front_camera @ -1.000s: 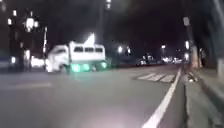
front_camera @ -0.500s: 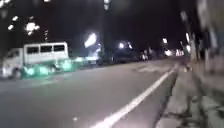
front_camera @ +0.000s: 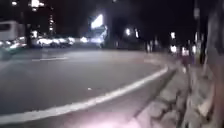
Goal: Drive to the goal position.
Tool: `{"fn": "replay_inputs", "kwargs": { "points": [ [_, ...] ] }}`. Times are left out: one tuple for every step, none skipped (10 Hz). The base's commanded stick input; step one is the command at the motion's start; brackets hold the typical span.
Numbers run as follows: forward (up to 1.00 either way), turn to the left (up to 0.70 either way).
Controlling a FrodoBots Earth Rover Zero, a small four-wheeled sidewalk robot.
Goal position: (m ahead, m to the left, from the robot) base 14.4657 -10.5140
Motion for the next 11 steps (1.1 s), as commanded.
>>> {"fn": "replay_inputs", "kwargs": {
  "points": [
    [0.0, 0.0],
    [0.0, 0.0],
    [0.0, 0.0],
    [0.18, 0.0],
    [0.92, 0.0],
    [1.0, 0.0],
    [1.0, 0.0],
    [1.0, 0.0],
    [1.0, 0.0],
    [1.0, 0.0],
    [1.0, 0.0]
  ]
}}
